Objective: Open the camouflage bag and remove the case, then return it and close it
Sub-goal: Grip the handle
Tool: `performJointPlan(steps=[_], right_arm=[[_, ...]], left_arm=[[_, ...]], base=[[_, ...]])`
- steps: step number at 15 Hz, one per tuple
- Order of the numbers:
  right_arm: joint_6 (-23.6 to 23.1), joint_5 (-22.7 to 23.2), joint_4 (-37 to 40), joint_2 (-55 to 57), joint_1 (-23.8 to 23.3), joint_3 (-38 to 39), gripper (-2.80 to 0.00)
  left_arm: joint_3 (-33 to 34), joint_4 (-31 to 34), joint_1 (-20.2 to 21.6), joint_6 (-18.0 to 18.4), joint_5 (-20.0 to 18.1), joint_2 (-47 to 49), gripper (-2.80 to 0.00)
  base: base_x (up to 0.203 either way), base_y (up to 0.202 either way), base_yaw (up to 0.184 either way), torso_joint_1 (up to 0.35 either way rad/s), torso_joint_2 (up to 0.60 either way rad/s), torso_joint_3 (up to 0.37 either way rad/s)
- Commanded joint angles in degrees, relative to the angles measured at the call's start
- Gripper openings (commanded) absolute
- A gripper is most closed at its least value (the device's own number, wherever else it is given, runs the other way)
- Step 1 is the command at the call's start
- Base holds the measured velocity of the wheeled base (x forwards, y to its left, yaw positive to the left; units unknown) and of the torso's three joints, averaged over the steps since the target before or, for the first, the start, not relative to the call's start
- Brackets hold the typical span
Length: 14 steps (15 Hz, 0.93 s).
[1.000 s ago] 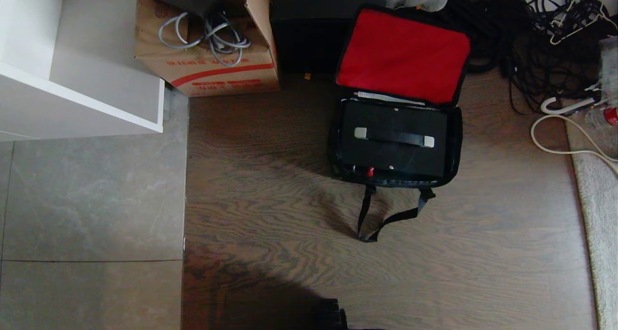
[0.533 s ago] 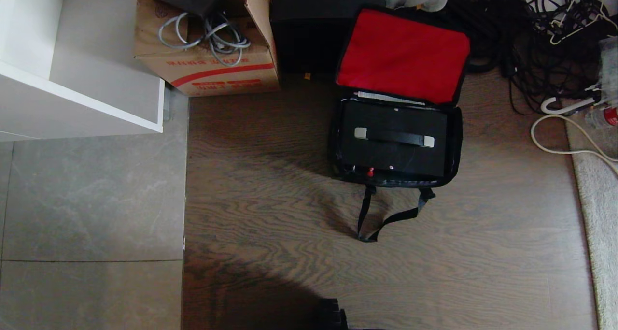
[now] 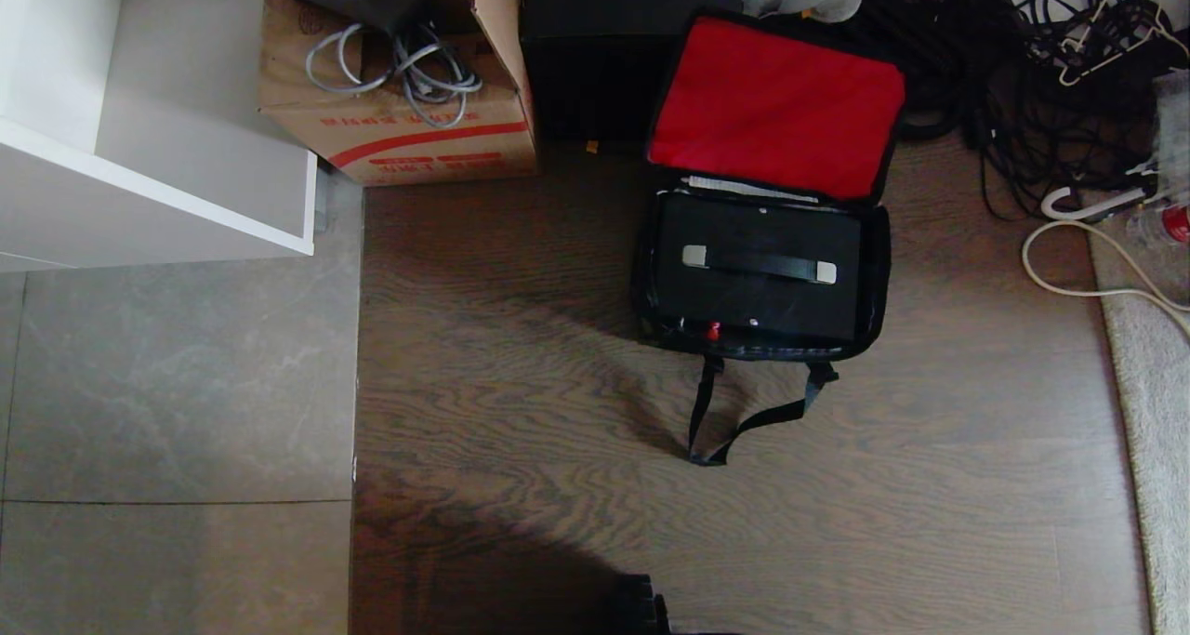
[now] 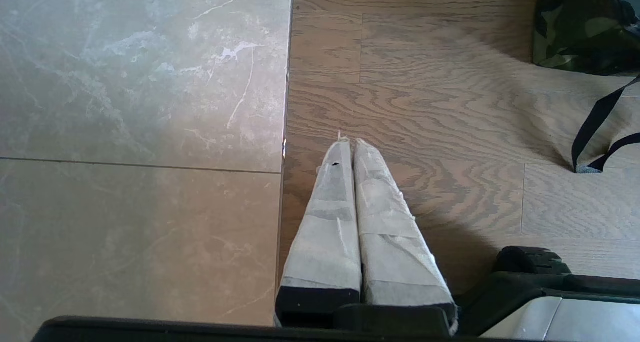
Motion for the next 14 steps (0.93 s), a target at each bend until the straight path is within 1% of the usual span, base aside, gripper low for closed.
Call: performJointPlan(steps=[1, 5, 8, 14], right_arm=[[-0.01, 0.05, 0.05, 0.21, 0.0, -0.01, -2.8], [-0.01, 0.05, 0.05, 0.21, 0.0, -0.01, -2.8], [-0.01, 0.05, 0.05, 0.21, 0.0, -0.01, -2.8], [-0.01, 0.05, 0.05, 0.21, 0.0, -0.01, -2.8]], left_arm=[[0.44, -0.02, 0.02, 0.06, 0.03, 0.0, -2.8], [0.44, -0.02, -0.06, -0.19, -0.06, 0.0, -2.8], [0.44, -0.02, -0.06, -0.11, -0.06, 0.0, -2.8], [0.44, -0.02, -0.06, -0.11, -0.06, 0.0, -2.8]], base=[[0.0, 0.0, 0.0, 0.0, 0.0, 0.0], [0.0, 0.0, 0.0, 0.0, 0.0, 0.0], [0.089, 0.0, 0.0, 0.002, 0.0, 0.001], [0.0, 0.0, 0.0, 0.0, 0.0, 0.0]])
